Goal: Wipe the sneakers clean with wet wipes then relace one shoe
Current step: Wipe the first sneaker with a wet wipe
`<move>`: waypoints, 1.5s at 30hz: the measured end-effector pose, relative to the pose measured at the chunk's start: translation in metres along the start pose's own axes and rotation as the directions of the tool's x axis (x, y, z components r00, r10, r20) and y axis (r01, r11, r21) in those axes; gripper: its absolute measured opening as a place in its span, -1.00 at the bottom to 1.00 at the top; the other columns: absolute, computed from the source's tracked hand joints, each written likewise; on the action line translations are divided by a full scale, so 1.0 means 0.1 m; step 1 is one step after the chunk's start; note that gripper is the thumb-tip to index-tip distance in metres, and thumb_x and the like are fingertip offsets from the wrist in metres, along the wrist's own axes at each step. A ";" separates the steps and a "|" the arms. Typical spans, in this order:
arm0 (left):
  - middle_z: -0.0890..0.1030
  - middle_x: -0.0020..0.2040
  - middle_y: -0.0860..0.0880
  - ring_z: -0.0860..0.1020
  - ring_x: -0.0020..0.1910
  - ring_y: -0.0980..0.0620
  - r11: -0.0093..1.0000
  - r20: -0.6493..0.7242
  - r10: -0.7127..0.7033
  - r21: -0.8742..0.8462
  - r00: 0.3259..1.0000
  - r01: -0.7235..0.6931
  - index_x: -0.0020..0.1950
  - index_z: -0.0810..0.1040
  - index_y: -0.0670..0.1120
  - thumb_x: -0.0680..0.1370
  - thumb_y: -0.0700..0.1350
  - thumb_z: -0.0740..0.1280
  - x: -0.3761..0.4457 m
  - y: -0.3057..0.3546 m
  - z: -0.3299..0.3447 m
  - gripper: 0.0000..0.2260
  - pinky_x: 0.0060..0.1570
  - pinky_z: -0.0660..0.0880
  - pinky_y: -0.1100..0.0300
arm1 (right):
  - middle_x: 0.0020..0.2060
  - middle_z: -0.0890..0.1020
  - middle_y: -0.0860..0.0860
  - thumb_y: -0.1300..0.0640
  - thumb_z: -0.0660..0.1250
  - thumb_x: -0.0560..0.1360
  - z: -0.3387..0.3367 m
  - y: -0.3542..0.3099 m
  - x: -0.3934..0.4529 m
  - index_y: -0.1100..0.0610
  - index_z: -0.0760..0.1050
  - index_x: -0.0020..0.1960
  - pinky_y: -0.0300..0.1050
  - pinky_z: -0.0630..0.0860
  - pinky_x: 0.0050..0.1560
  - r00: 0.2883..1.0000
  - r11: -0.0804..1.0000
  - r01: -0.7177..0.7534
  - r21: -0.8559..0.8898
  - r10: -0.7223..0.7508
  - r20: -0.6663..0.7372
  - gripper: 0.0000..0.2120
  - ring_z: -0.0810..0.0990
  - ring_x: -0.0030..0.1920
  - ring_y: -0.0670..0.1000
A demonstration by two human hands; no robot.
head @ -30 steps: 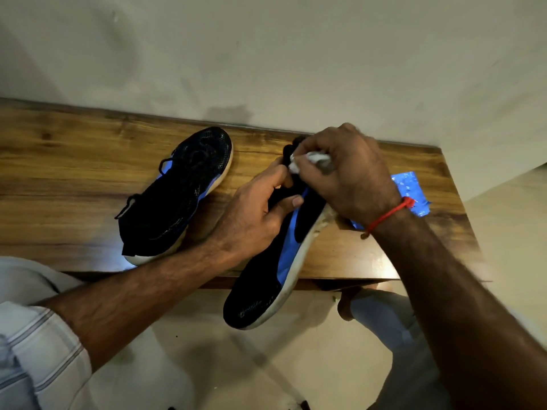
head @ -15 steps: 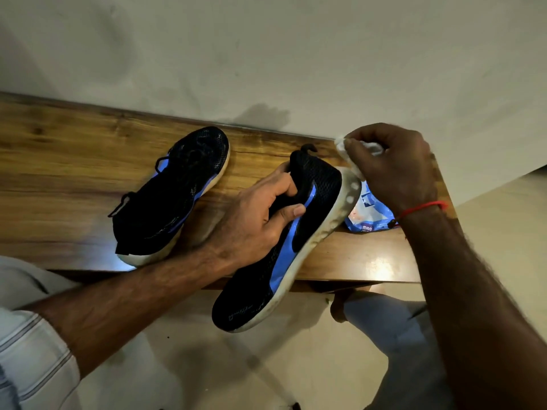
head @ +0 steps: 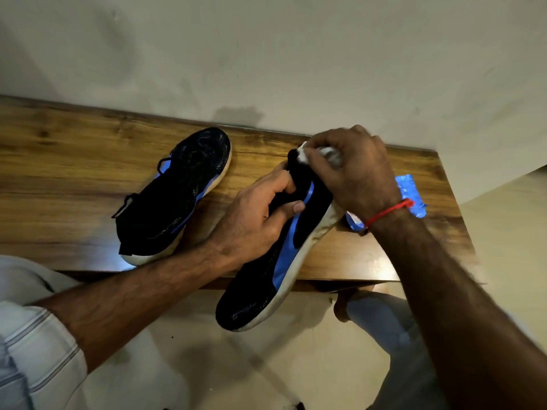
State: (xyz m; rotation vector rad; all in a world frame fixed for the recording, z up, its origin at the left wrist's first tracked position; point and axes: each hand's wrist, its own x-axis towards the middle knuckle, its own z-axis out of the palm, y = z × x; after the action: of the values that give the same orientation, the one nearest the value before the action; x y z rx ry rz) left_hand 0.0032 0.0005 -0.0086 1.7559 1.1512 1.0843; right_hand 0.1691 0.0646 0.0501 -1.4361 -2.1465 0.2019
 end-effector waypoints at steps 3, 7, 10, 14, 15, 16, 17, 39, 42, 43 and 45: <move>0.60 0.20 -0.02 0.53 0.30 0.06 1.000 0.007 0.014 0.001 1.000 -0.014 -0.05 0.46 -0.18 0.57 -0.17 0.37 -0.01 0.01 0.01 -0.88 0.11 0.54 -0.06 | -0.14 0.72 -0.01 -0.02 0.39 0.48 -0.14 0.31 0.11 0.03 0.69 -0.09 -0.11 0.50 0.08 0.975 0.975 -0.220 -0.018 0.220 0.013 -0.84 0.64 -0.03 0.04; 0.57 0.18 0.10 0.46 0.39 0.17 0.997 0.039 0.075 0.024 0.996 -0.076 -0.05 0.46 -0.21 0.59 -0.15 0.36 -0.05 0.05 0.03 -0.86 0.20 0.52 -0.03 | -0.26 0.68 -0.10 0.02 0.41 0.47 -0.25 0.31 0.10 -0.01 0.69 -0.14 -0.32 0.50 -0.11 0.951 0.945 -0.306 0.117 0.308 0.002 -0.90 0.64 -0.16 -0.13; 0.57 0.05 0.07 0.53 0.23 -0.04 0.998 0.040 0.056 0.036 0.998 -0.058 -0.04 0.46 -0.21 0.59 -0.14 0.36 -0.03 0.05 0.04 -0.85 0.11 0.54 -0.01 | -0.27 0.69 -0.10 -0.05 0.40 0.43 -0.23 0.11 0.04 -0.03 0.67 -0.18 -0.10 0.61 -0.08 0.955 0.944 -0.294 0.149 0.283 0.092 -0.88 0.67 -0.17 -0.09; 0.53 -0.09 0.11 0.53 -0.05 0.13 1.000 -0.003 0.012 0.028 1.000 -0.012 -0.03 0.47 -0.17 0.59 -0.21 0.39 0.01 0.03 -0.01 -0.89 -0.10 0.48 0.25 | -0.25 0.68 -0.13 -0.06 0.38 0.45 -0.20 -0.13 -0.04 -0.01 0.66 -0.16 -0.11 0.55 -0.01 0.976 0.973 -0.117 0.197 0.075 0.206 -0.85 0.64 -0.16 -0.14; 0.53 -0.09 0.11 0.54 -0.04 0.11 0.999 -0.003 0.013 0.029 1.000 -0.013 -0.03 0.47 -0.16 0.59 -0.21 0.39 0.01 0.03 -0.01 -0.89 -0.10 0.49 0.23 | -0.26 0.66 -0.15 -0.06 0.38 0.46 -0.19 -0.12 -0.03 -0.03 0.66 -0.15 -0.09 0.52 0.04 0.980 0.985 -0.091 0.146 0.063 0.187 -0.86 0.63 -0.15 -0.13; 0.55 -0.07 0.08 0.56 0.00 0.07 0.999 0.006 0.018 0.031 1.000 -0.018 -0.03 0.47 -0.17 0.59 -0.21 0.39 0.01 0.04 -0.01 -0.89 -0.09 0.51 0.18 | -0.26 0.65 -0.14 -0.06 0.37 0.47 -0.20 -0.07 0.00 -0.03 0.66 -0.13 -0.04 0.50 0.09 0.985 0.991 -0.096 0.088 0.081 0.155 -0.85 0.63 -0.12 -0.07; 0.58 -0.03 0.03 0.57 0.06 -0.01 0.999 0.021 0.029 0.040 0.999 -0.030 -0.04 0.46 -0.18 0.59 -0.20 0.38 0.00 0.05 0.00 -0.89 -0.05 0.54 0.09 | -0.24 0.65 -0.09 -0.06 0.36 0.48 -0.20 -0.01 0.04 -0.01 0.66 -0.11 0.04 0.49 0.13 0.986 0.993 -0.117 0.029 0.113 0.123 -0.84 0.63 -0.08 0.00; 0.59 0.24 -0.13 0.52 0.29 -0.13 0.995 0.036 -0.098 -0.013 0.995 0.098 0.02 0.48 -0.07 0.58 -0.01 0.34 0.01 -0.04 -0.03 -0.85 0.17 0.51 -0.22 | -0.14 0.69 -0.01 0.13 0.42 0.52 -0.34 0.34 0.05 0.16 0.66 0.09 -0.11 0.53 -0.07 0.956 0.839 -0.184 0.512 0.274 -0.105 -0.82 0.59 -0.23 -0.15; 0.60 0.25 -0.06 0.55 0.25 -0.07 0.991 0.043 -0.123 -0.045 0.992 0.125 0.04 0.50 -0.05 0.60 -0.02 0.31 0.02 -0.04 -0.02 -0.88 0.15 0.53 -0.20 | -0.05 0.67 -0.01 0.12 0.37 0.51 -0.22 0.29 -0.04 0.06 0.65 0.16 -0.14 0.53 0.10 0.993 0.967 -0.101 0.235 0.112 -0.033 -0.77 0.63 -0.03 -0.06; 0.59 0.26 -0.03 0.57 0.22 -0.05 0.989 0.054 -0.131 -0.058 0.990 0.134 0.05 0.51 -0.05 0.61 -0.03 0.30 0.02 -0.04 -0.01 -0.89 0.13 0.54 -0.20 | -0.03 0.67 0.01 0.13 0.36 0.51 -0.18 0.25 -0.06 0.06 0.66 0.14 -0.24 0.48 0.11 0.999 0.988 -0.038 0.153 0.038 -0.002 -0.77 0.62 0.00 -0.04; 0.59 0.26 0.01 0.60 0.18 0.00 0.983 0.069 -0.155 -0.088 0.985 0.161 0.09 0.51 -0.02 0.62 -0.03 0.27 0.03 -0.04 -0.01 -0.89 0.12 0.55 -0.22 | -0.04 0.68 0.02 0.15 0.37 0.50 -0.12 0.14 -0.07 0.07 0.68 0.08 -0.46 0.35 0.07 0.999 0.995 0.040 0.092 -0.042 0.020 -0.81 0.60 -0.01 -0.05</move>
State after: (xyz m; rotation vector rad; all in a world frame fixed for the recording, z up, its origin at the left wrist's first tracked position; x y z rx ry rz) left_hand 0.0017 0.0046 -0.0110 1.5866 1.1619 0.9663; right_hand 0.1892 0.0620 0.0521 -1.3431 -2.1534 0.2980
